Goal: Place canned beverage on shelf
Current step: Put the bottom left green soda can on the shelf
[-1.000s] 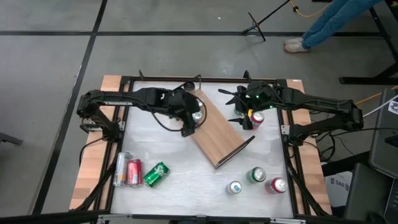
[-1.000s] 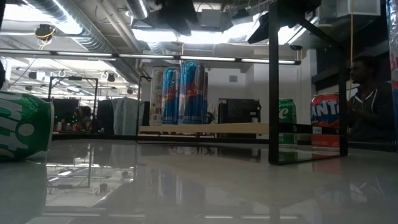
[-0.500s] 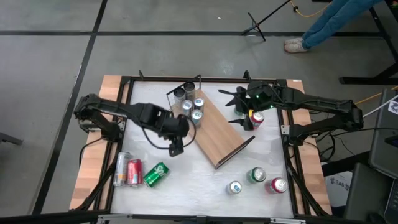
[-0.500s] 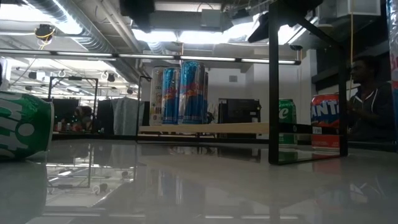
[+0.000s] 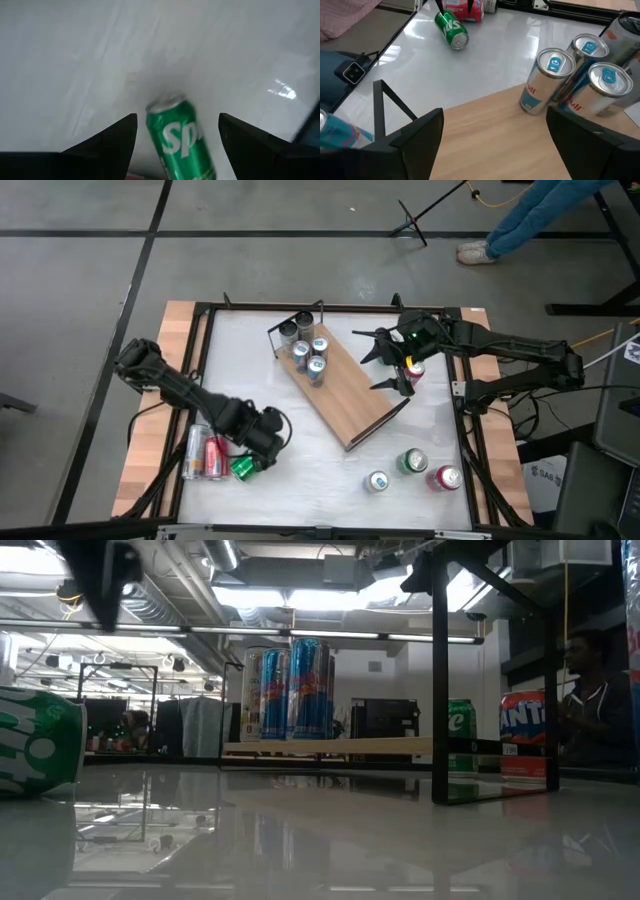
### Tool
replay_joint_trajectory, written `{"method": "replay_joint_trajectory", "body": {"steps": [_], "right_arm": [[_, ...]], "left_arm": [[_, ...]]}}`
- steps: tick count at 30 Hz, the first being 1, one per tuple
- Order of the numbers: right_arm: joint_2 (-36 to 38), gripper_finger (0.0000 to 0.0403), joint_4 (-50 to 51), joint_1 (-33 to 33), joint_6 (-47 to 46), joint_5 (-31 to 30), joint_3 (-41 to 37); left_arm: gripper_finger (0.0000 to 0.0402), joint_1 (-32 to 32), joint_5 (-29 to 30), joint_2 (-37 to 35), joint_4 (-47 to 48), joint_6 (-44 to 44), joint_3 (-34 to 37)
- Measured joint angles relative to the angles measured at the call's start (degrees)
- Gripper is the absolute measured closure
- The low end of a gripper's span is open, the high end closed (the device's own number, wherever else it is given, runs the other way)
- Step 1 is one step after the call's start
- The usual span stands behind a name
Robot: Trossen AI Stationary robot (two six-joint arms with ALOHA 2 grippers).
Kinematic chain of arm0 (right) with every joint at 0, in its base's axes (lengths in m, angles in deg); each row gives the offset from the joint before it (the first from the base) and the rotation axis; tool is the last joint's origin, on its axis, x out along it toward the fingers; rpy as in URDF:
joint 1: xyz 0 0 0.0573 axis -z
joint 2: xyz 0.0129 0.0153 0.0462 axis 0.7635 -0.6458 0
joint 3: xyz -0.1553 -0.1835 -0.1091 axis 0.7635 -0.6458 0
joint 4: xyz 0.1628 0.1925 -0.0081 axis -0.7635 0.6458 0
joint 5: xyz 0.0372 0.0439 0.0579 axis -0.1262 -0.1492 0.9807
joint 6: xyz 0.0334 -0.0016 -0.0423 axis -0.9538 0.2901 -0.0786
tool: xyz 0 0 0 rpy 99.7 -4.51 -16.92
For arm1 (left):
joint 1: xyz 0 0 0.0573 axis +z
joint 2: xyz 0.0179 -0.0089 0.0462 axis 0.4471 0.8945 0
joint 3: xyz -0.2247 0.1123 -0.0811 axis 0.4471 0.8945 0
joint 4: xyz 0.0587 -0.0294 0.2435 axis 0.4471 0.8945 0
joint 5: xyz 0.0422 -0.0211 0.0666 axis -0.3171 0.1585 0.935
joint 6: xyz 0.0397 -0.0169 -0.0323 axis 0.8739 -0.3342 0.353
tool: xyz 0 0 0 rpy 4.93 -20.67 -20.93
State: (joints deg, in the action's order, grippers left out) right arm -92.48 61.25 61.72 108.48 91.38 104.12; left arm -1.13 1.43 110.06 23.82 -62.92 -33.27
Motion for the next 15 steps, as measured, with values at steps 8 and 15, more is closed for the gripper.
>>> {"method": "replay_joint_trajectory", "body": {"steps": [8, 15], "right_arm": [[0.0, 0.0061, 0.0, 0.0, -1.1, 0.0, 0.0], [0.0, 0.0061, 0.0, 0.0, -1.3, -0.5, 0.0]], "left_arm": [[0.0133, -3.5, 0.0, 0.0, -4.7, -6.8, 8.3], [0.0133, -4.8, -1.4, 0.0, -12.5, -7.1, 12.6]]}}
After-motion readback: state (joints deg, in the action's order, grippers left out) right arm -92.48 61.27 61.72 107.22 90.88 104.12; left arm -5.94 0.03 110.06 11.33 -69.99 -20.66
